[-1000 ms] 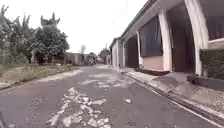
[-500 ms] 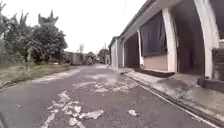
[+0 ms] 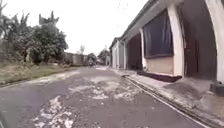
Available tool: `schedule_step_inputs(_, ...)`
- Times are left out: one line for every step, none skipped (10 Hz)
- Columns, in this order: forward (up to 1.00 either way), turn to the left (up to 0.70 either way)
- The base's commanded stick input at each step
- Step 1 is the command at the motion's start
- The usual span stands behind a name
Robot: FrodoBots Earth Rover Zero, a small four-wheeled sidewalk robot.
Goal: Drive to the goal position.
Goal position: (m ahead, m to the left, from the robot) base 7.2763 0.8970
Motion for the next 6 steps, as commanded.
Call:
schedule_step_inputs(0.7,0.05)
schedule_step_inputs(0.7,0.05)
schedule_step_inputs(0.7,0.16)
schedule_step_inputs(0.7,0.39)
schedule_step_inputs(0.7,0.33)
schedule_step_inputs(0.7,0.06)
